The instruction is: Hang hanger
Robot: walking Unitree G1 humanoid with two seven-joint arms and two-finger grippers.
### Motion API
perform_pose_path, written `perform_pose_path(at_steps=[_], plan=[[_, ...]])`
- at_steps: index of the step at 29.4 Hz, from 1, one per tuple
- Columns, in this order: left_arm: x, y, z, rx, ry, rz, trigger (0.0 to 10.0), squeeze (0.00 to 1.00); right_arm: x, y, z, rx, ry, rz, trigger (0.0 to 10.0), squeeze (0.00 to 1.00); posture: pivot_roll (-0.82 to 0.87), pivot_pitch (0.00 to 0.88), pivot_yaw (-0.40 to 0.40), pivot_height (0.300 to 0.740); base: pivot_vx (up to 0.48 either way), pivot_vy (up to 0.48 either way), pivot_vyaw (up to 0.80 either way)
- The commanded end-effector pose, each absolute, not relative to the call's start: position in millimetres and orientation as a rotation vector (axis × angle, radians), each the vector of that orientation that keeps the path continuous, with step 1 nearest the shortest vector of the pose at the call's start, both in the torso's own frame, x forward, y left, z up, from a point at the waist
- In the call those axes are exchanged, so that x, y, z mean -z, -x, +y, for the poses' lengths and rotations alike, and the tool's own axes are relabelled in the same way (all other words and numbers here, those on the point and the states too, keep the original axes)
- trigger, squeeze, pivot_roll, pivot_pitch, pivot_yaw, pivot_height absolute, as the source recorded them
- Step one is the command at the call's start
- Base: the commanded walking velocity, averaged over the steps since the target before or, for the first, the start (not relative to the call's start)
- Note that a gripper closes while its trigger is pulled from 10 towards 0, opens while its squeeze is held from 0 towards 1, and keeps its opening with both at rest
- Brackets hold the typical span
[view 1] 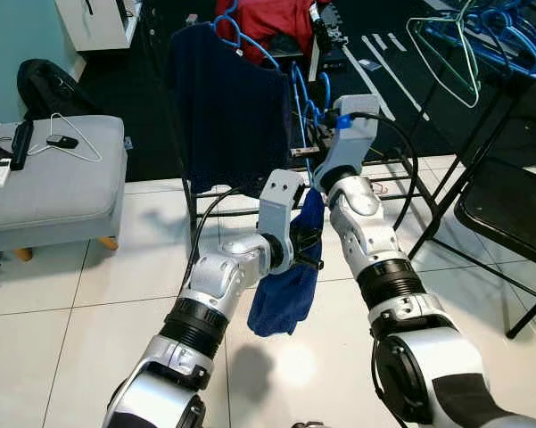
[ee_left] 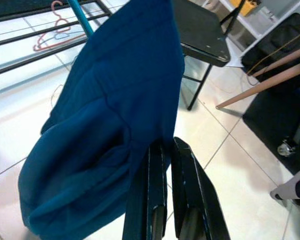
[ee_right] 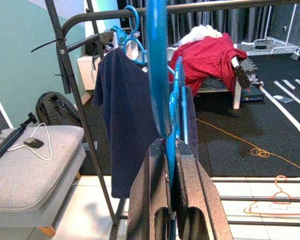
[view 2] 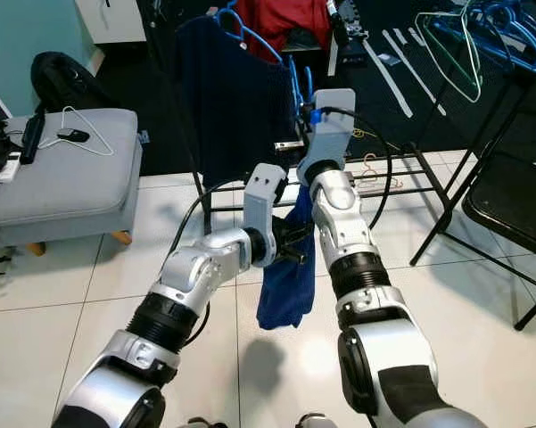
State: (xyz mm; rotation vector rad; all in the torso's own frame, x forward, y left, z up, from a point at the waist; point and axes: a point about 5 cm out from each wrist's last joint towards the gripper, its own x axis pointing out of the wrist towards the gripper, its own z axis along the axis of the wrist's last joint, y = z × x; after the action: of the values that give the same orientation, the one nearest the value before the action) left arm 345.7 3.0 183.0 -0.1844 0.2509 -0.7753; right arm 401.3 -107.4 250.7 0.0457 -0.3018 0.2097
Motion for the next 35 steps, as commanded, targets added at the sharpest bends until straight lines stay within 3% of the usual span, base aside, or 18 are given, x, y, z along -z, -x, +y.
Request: perform_pose_path(at_steps=[1, 5, 7, 10, 11, 12, 17, 19, 25, 35], plan=[[-193, -341, -12, 0.835, 0.213, 0.215, 0.0, 0.00, -257, -402, -106, -0.217, -0.048, -0.328, 10.0, 0.00, -0.05, 0.195, -0.018, 0.740, 0.000, 0.000, 0.00], [-184, -341, 18, 0.846, 0.055, 0.175, 0.0, 0.00, -253, -401, -113, -0.201, -0.022, -0.326, 10.0, 0.00, -0.04, 0.195, -0.015, 0.740, 0.000, 0.000, 0.00], [-178, -342, 46, 0.791, 0.019, 0.162, 0.0, 0.00, -250, -401, -121, -0.186, -0.021, -0.321, 10.0, 0.00, -0.04, 0.200, -0.014, 0.740, 0.000, 0.000, 0.00], [-176, -343, 57, 0.765, 0.002, 0.153, 0.0, 0.00, -248, -400, -123, -0.182, -0.022, -0.318, 10.0, 0.00, -0.04, 0.200, -0.014, 0.740, 0.000, 0.000, 0.00], [-173, -346, 89, 0.662, -0.037, 0.129, 0.0, 0.00, -243, -398, -128, -0.184, -0.031, -0.301, 10.0, 0.00, -0.04, 0.203, -0.017, 0.740, 0.000, 0.000, 0.00], [-173, -347, 98, 0.626, -0.049, 0.122, 0.0, 0.00, -241, -398, -128, -0.187, -0.033, -0.296, 10.0, 0.00, -0.04, 0.203, -0.017, 0.740, 0.000, 0.000, 0.00], [-173, -349, 113, 0.563, -0.067, 0.114, 0.0, 0.00, -238, -396, -128, -0.195, -0.033, -0.288, 10.0, 0.00, -0.04, 0.206, -0.019, 0.740, 0.000, 0.000, 0.00], [-176, -352, 133, 0.468, -0.072, 0.091, 0.0, 0.00, -231, -394, -127, -0.205, -0.032, -0.272, 10.0, 0.00, -0.04, 0.207, -0.021, 0.740, 0.000, 0.000, 0.00], [-185, -353, 148, 0.379, -0.096, 0.016, 0.0, 0.00, -221, -390, -127, -0.195, -0.026, -0.245, 10.0, 0.00, -0.04, 0.209, -0.021, 0.740, 0.000, 0.000, 0.00], [-188, -348, 141, 0.414, -0.081, -0.013, 0.0, 0.00, -219, -390, -133, -0.161, -0.054, -0.231, 10.0, 0.00, -0.04, 0.209, -0.021, 0.740, 0.000, 0.000, 0.00]])
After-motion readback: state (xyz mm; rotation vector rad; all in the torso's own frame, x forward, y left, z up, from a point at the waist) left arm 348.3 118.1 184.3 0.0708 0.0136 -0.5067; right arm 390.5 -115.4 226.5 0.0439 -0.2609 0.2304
